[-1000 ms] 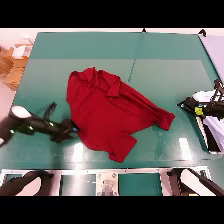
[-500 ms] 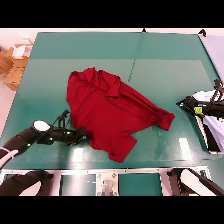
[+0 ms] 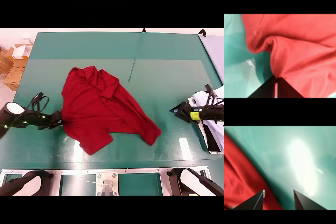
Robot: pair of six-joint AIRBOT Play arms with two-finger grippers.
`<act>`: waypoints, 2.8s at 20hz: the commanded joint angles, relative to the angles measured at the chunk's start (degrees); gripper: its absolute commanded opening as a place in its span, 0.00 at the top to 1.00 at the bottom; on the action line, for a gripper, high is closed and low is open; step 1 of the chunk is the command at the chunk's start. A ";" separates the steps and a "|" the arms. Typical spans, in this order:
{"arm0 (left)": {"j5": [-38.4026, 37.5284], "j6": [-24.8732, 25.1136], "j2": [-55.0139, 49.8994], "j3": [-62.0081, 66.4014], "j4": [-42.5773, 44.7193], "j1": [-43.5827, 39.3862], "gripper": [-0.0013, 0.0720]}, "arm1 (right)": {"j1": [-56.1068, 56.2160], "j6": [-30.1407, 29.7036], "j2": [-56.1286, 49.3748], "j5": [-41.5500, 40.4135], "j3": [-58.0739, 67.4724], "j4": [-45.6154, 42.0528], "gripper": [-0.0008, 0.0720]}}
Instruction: Fold the shirts.
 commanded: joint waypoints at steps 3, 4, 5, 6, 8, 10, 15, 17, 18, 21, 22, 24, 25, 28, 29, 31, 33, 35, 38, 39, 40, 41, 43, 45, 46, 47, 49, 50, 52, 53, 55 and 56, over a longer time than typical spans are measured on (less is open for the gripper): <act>-1.14 3.50 -2.64 1.25 0.83 3.65 0.95 | 11.32 1.97 2.10 9.46 -11.17 0.61 0.39; -1.33 4.09 -2.64 1.25 0.66 3.65 0.95 | 13.77 2.60 2.56 8.92 -13.55 0.61 0.39; -1.60 4.44 -2.64 1.25 0.57 3.65 0.95 | 16.13 2.78 2.82 7.37 -15.80 0.63 0.39; -1.79 4.44 -2.64 1.25 0.57 3.65 0.95 | 17.99 2.80 2.82 4.98 -17.59 0.61 0.39; -2.23 4.44 -2.64 1.25 0.50 3.65 0.95 | 20.72 3.45 2.80 -0.15 -20.61 1.01 0.39; -2.91 4.44 -2.64 1.25 0.50 3.65 0.95 | 22.43 3.58 2.80 -2.05 -22.08 2.19 0.40; -3.04 4.46 -2.64 1.25 0.50 3.65 0.95 | 25.16 3.58 2.80 -8.63 -22.16 5.81 0.57; -3.10 4.85 -2.64 1.25 0.50 3.65 0.95 | 25.18 3.52 2.80 -10.36 -22.12 7.26 0.83; -3.21 4.90 -2.64 1.25 0.52 3.65 0.95 | 25.18 2.58 2.80 -10.34 -22.05 8.50 0.94; -3.21 4.94 -2.64 1.25 0.57 3.65 0.95 | 25.18 -1.97 2.84 -6.78 -21.55 17.16 0.97; -3.21 5.14 -2.64 1.25 0.59 3.65 0.95 | 25.16 -3.50 2.89 -4.00 -20.46 20.83 0.97; -3.23 5.53 -2.64 1.25 0.61 3.65 0.95 | 25.14 -5.31 4.11 0.57 -15.82 27.56 0.97; -3.26 5.62 -2.64 1.25 0.63 3.65 0.95 | 24.96 -5.51 4.98 1.29 -12.02 29.49 0.97; -3.96 5.97 -2.64 1.25 0.72 3.65 0.95 | 19.85 -5.64 5.44 0.81 0.09 29.40 0.97; -4.20 6.21 -2.64 1.25 0.79 3.65 0.95 | 16.55 -6.19 5.44 -0.22 3.26 28.70 0.97; -4.24 6.38 -2.64 1.25 1.29 3.65 0.95 | 8.76 -5.99 5.42 -3.43 5.81 25.35 0.97; -4.20 6.38 -2.64 1.25 1.57 3.65 0.95 | 0.76 -2.60 4.26 -4.52 4.52 18.88 0.97; -3.87 6.34 -2.64 1.25 1.55 3.65 0.95 | -4.37 -2.29 2.36 -4.55 0.09 15.45 0.97; -4.17 6.36 -2.64 1.25 0.87 3.65 0.95 | -6.25 -4.46 -0.20 -6.69 -8.07 15.56 0.97; -4.68 6.36 -2.64 1.25 0.37 3.65 0.95 | -6.25 -5.60 -0.83 -7.52 -10.23 16.13 0.97; -5.62 6.38 -2.64 1.25 0.28 3.65 0.95 | -6.25 -6.54 -1.42 -8.61 -11.91 16.22 0.97; -6.60 6.40 -2.64 1.25 0.33 3.65 0.95 | -6.29 -6.62 -1.90 -9.60 -12.98 16.11 0.97; -7.74 6.34 -2.62 1.25 0.83 3.65 0.95 | -6.29 -6.82 -2.16 -9.90 -12.90 16.06 0.97; -9.92 6.32 -2.54 2.12 1.18 3.65 0.22 | -6.54 -6.82 -2.16 -8.22 -10.21 15.98 0.74; -11.39 6.21 -2.51 3.26 1.22 3.65 0.06 | -7.45 -6.82 -2.16 -5.95 -7.58 15.61 0.50; -13.00 6.21 -2.51 4.68 1.66 3.65 0.07 | -8.83 -6.75 -2.16 -3.17 -4.13 14.08 0.48; -15.72 5.29 -2.51 7.15 4.74 3.65 0.07 | -12.02 -5.18 -2.16 0.52 2.71 8.41 0.47; -16.09 4.17 -2.51 7.34 6.03 3.65 0.07 | -13.38 -3.85 -2.19 1.36 5.49 4.42 0.47; -16.20 3.74 -2.54 6.69 7.39 3.65 0.07 | -13.81 -1.55 -2.23 1.51 6.49 0.31 0.38; -15.52 3.72 -2.54 5.99 7.41 3.65 0.07 | -13.55 -1.51 -2.51 1.29 5.77 0.52 0.38; -13.33 2.82 -2.58 4.28 7.21 3.65 0.07 | -12.09 -1.36 -4.22 -0.98 4.09 0.79 0.38; -12.74 2.82 -2.58 3.39 6.95 3.65 0.07 | -11.41 -1.36 -6.08 -1.31 3.96 0.94 0.38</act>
